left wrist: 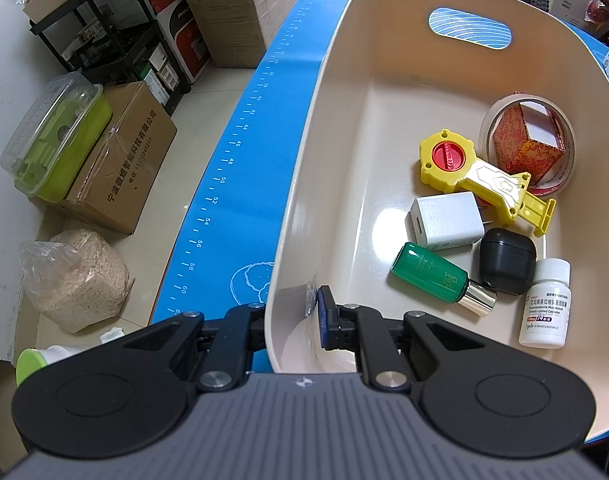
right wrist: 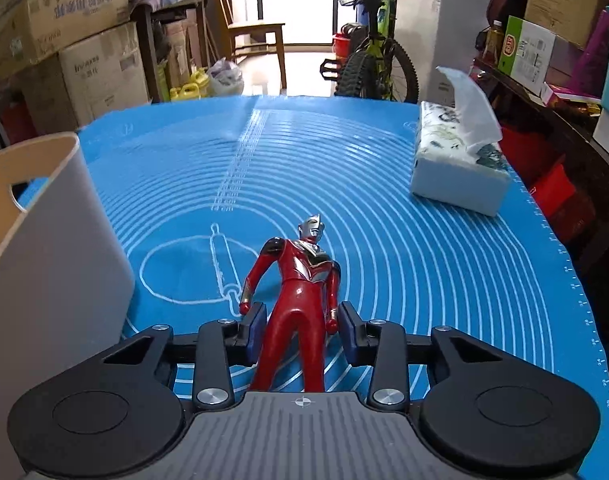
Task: Organize rigid objects
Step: 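Grasp the red action figure with the right gripper and lift it, then lower the red action figure into the basket and open the right gripper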
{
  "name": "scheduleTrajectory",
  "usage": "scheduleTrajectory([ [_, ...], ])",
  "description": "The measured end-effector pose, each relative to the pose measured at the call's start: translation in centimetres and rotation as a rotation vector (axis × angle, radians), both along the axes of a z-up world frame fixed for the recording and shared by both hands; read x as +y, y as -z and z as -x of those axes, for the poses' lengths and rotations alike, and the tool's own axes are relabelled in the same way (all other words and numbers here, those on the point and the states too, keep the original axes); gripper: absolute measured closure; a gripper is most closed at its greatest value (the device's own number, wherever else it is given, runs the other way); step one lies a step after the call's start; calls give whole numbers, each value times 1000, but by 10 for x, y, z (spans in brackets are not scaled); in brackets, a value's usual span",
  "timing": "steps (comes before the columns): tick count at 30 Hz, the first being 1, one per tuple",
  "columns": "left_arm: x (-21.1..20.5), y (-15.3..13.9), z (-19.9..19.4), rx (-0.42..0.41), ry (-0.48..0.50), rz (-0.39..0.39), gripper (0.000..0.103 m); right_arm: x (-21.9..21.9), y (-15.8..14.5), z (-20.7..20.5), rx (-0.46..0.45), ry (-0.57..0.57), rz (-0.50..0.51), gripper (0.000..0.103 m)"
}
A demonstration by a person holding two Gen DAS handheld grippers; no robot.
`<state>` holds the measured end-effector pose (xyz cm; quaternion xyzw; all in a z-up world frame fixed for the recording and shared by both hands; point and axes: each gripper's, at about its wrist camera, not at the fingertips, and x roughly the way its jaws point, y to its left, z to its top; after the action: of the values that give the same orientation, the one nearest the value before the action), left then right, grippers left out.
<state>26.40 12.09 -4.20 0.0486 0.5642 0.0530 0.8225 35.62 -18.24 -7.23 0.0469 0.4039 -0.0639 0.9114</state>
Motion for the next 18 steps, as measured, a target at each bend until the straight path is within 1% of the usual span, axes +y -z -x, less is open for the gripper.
scheduleTrajectory([
  [4,0,0,0,0,0,2,86,0,-19,7,-48,0,-24,58],
  [9,0,0,0,0,-2,4,86,13,-61,24,-155,-58,-53,58],
  [12,0,0,0,0,-2,3,86,29,-88,37,-224,-120,-72,58],
  [14,0,0,-1,0,-2,3,86,42,-102,45,-253,-174,-92,58],
  [16,0,0,-1,0,-2,2,86,57,-113,52,-273,-231,-103,58],
  [18,0,0,-1,1,-2,1,86,71,-118,56,-275,-285,-115,58],
])
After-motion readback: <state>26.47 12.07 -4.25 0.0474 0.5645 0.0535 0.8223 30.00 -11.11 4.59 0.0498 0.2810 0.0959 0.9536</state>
